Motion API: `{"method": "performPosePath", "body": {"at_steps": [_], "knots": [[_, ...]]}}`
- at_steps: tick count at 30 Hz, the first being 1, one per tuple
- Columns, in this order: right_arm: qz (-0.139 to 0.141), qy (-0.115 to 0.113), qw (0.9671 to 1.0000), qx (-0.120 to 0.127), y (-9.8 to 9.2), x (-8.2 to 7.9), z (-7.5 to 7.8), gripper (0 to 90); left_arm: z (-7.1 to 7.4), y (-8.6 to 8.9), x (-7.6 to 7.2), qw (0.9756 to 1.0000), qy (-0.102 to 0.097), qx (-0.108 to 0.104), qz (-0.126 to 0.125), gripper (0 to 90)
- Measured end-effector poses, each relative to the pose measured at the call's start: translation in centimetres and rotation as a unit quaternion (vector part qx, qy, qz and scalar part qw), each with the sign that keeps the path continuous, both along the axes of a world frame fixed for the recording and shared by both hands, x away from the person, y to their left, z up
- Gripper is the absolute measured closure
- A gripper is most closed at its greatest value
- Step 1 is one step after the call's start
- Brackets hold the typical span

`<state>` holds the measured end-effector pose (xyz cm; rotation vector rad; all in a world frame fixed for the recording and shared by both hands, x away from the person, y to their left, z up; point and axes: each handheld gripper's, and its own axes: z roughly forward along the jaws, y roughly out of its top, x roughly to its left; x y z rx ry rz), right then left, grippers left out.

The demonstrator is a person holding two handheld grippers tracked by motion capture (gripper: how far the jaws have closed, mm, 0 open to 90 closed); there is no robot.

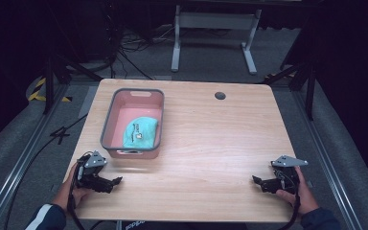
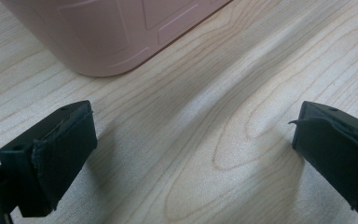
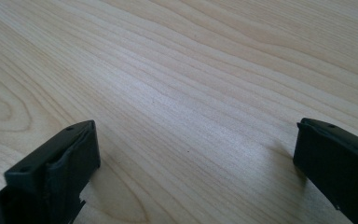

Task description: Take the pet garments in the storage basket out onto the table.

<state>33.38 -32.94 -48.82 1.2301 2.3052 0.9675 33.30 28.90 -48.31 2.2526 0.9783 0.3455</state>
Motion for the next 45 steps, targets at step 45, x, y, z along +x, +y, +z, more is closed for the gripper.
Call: {"method": "performPosePath", "body": {"at_steps": [45], "knots": [[0.006, 0.0, 1.0, -0.001, -0.1, 0.0, 0.0, 0.7, 6.8, 1.5, -1.4, 0.9995, -0.018, 0.026, 0.003, 17.2]]}}
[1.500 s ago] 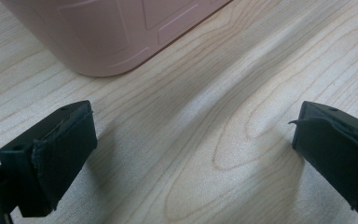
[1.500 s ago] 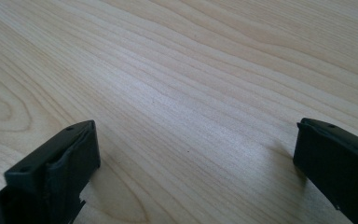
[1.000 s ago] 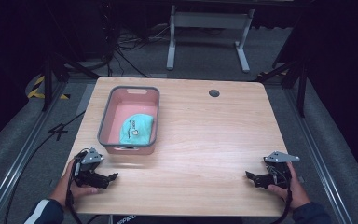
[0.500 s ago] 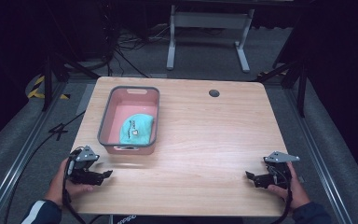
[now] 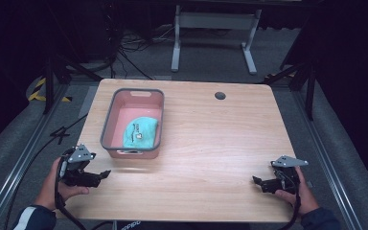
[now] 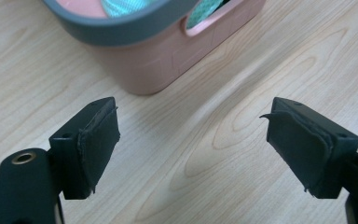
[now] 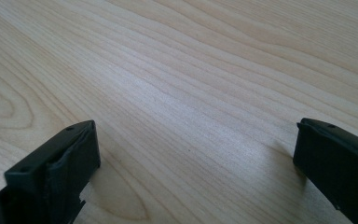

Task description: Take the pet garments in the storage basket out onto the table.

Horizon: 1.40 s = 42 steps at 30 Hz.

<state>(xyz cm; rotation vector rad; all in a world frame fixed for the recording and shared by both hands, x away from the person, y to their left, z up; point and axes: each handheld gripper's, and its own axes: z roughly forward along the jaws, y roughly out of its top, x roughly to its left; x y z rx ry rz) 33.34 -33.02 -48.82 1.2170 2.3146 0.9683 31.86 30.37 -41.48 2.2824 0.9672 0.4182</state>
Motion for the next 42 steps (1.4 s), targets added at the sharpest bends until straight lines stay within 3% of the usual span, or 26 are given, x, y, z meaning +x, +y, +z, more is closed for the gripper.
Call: {"method": "performPosePath", "body": {"at_steps": [12, 16, 22, 28, 34, 39, 42], "knots": [[0.0, 0.0, 1.0, 0.0, 0.0, 0.0, 0.0, 0.7, 4.5, -1.0, 1.3, 0.9994, -0.029, -0.012, -0.014, 16.9], [0.0, 0.0, 1.0, 0.0, 0.0, 0.0, 0.0, 0.7, 6.3, -1.8, 2.8, 0.9993, -0.03, -0.01, -0.02, 16.6], [0.0, 0.0, 1.0, 0.002, 0.0, -0.1, 0.0, 0.7, 8.1, -4.5, 5.8, 0.9991, -0.025, 0.017, -0.03, 16.5], [-0.001, 0.0, 1.0, 0.002, 0.0, -0.1, 0.0, 0.7, 8.1, -6.7, 8.2, 0.9989, -0.013, 0.029, -0.034, 16.7], [0.001, 0.001, 1.0, 0.002, 0.0, -0.1, 0.0, 0.7, 6.7, -9.2, 11.3, 0.9969, 0.03, 0.058, -0.042, 17.1], [0.002, 0.001, 1.0, 0.002, 0.0, -0.1, 0.0, 0.7, 5.0, -11.1, 13.9, 0.9927, 0.071, 0.089, -0.039, 16.8], [0.002, 0.001, 1.0, 0.002, 0.0, -0.1, 0.0, 0.7, 3.9, -11.7, 15.1, 0.9879, 0.101, 0.112, -0.036, 16.7]]}}
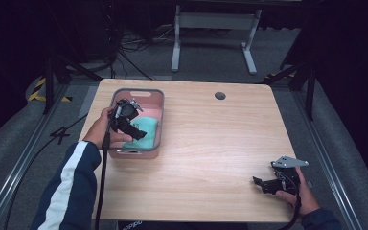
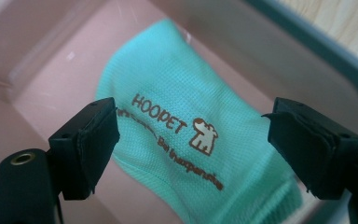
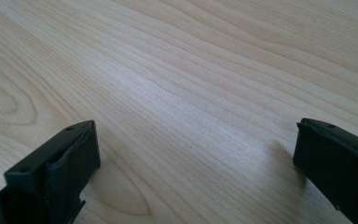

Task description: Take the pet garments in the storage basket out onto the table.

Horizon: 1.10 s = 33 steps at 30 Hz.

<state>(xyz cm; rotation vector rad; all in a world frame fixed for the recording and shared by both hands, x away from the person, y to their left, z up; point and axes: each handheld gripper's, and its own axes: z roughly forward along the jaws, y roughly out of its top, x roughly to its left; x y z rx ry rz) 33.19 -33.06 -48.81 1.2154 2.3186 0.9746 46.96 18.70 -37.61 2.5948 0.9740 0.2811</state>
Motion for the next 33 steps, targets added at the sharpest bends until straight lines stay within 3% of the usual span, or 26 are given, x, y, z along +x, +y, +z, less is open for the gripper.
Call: {"method": "performPosePath", "body": {"at_steps": [7, 11, 13, 14, 15, 16, 19, 20, 25, 27, 29, 33], "knots": [[0.001, -0.001, 1.0, -0.002, 0.0, 0.0, 0.0, 0.7, -2.6, -1.0, 2.0, 0.9974, 0.048, 0.053, 0.007, 17.8], [0.001, 0.0, 1.0, -0.002, 0.0, 0.0, 0.0, 0.7, -3.9, -1.4, 2.8, 0.9932, 0.08, 0.085, 0.006, 18.5], [0.001, -0.001, 1.0, -0.002, 0.0, 0.0, 0.0, 0.7, -4.6, -1.3, 3.2, 0.991, 0.096, 0.091, 0.02, 16.4], [0.002, -0.001, 1.0, -0.002, 0.0, 0.0, 0.0, 0.7, -5.2, -1.3, 3.5, 0.9885, 0.111, 0.1, 0.024, 16.1], [0.002, -0.001, 1.0, -0.002, 0.0, 0.0, 0.0, 0.7, -5.2, -1.3, 3.5, 0.9885, 0.111, 0.1, 0.024, 16.5], [0.001, -0.001, 1.0, -0.002, 0.0, 0.0, 0.0, 0.7, -5.7, -1.4, 3.7, 0.9868, 0.119, 0.105, 0.032, 16.5], [0.001, 0.0, 1.0, -0.002, 0.0, 0.0, 0.0, 0.7, -6.0, -1.1, 4.0, 0.9859, 0.133, 0.093, 0.041, 13.4], [0.001, -0.001, 1.0, -0.002, 0.0, 0.0, 0.0, 0.7, -6.1, -0.8, 4.2, 0.9849, 0.146, 0.082, 0.043, 14.6], [0.001, -0.001, 1.0, -0.002, 0.0, 0.0, 0.0, 0.7, -6.0, -0.5, 4.3, 0.9846, 0.153, 0.073, 0.042, 17.7], [0.002, -0.001, 1.0, -0.002, 0.0, 0.0, 0.0, 0.7, -5.7, -0.6, 4.2, 0.9845, 0.155, 0.075, 0.032, 26.7], [0.002, -0.001, 1.0, -0.002, 0.0, 0.0, 0.0, 0.7, -5.5, -0.7, 4.2, 0.9844, 0.158, 0.075, 0.022, 41.8], [0.002, -0.001, 1.0, -0.002, 0.0, 0.0, 0.0, 0.7, -5.4, -0.4, 4.1, 0.9852, 0.16, 0.06, 0.015, 56.7]]}}
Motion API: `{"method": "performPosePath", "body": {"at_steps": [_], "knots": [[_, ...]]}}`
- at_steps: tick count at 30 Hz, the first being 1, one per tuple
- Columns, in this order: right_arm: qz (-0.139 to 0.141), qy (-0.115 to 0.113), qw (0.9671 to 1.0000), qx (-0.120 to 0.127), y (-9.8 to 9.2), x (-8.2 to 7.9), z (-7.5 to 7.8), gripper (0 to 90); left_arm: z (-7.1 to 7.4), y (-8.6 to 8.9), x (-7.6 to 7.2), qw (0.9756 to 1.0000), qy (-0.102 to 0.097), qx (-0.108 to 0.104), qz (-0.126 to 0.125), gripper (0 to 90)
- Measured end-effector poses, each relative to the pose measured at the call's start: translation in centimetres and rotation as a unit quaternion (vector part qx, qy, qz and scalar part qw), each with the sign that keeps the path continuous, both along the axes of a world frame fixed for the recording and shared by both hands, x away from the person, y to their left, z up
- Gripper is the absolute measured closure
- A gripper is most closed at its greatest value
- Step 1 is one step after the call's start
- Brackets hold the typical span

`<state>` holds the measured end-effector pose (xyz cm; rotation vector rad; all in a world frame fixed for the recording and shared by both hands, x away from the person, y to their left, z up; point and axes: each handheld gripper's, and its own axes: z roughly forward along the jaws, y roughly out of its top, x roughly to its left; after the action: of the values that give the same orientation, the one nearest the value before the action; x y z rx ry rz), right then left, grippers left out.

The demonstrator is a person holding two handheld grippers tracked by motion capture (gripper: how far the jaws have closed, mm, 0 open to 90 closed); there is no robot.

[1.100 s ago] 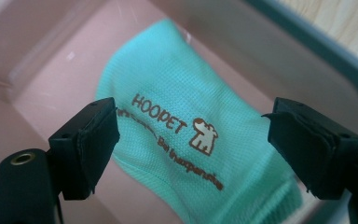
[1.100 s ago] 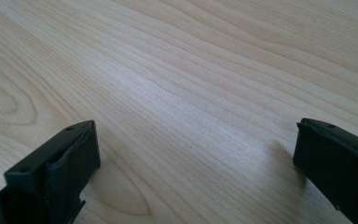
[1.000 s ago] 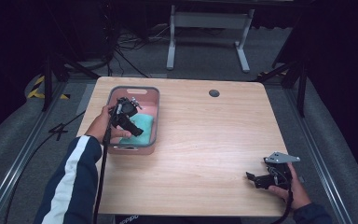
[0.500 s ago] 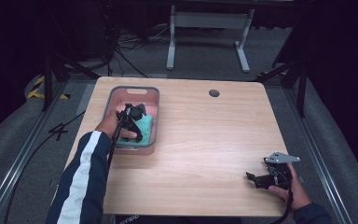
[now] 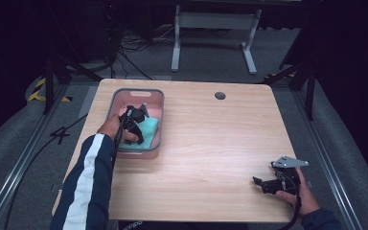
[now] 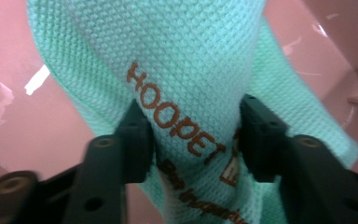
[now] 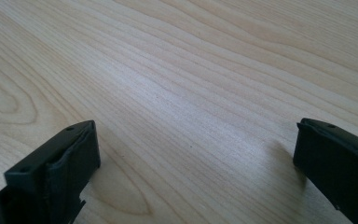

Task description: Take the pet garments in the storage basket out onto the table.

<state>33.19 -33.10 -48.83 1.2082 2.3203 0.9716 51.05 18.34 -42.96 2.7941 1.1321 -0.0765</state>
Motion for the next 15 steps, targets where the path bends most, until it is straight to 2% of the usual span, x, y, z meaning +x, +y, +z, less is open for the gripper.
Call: {"method": "performPosePath", "body": {"at_steps": [3, 5, 8, 10, 13, 15], "knots": [[0.0, 0.001, 1.0, 0.0, 0.0, 0.0, 0.0, 0.7, 0.1, 0.0, -0.1, 1.0, 0.001, 0.001, -0.005, 65.1], [0.0, 0.001, 1.0, 0.0, 0.0, 0.0, 0.0, 0.7, 0.2, -0.2, -0.2, 0.9999, -0.005, 0.007, -0.008, 68.2], [0.0, 0.0, 1.0, 0.0, 0.0, 0.0, 0.0, 0.7, 0.4, -0.3, -0.4, 0.9995, -0.026, 0.02, -0.005, 70.3], [0.001, 0.0, 1.0, -0.001, 0.0, 0.0, 0.0, 0.7, 0.5, -0.2, -0.4, 0.9994, -0.03, 0.016, -0.003, 70.9], [0.002, 0.0, 1.0, -0.001, 0.0, 0.0, 0.0, 0.7, 1.0, 0.3, -0.5, 0.9985, -0.052, 0.009, 0.011, 71.1], [0.002, 0.0, 1.0, -0.001, 0.0, 0.0, 0.0, 0.7, 1.1, 0.4, -0.5, 0.9982, -0.058, 0.008, 0.016, 71.2]]}}
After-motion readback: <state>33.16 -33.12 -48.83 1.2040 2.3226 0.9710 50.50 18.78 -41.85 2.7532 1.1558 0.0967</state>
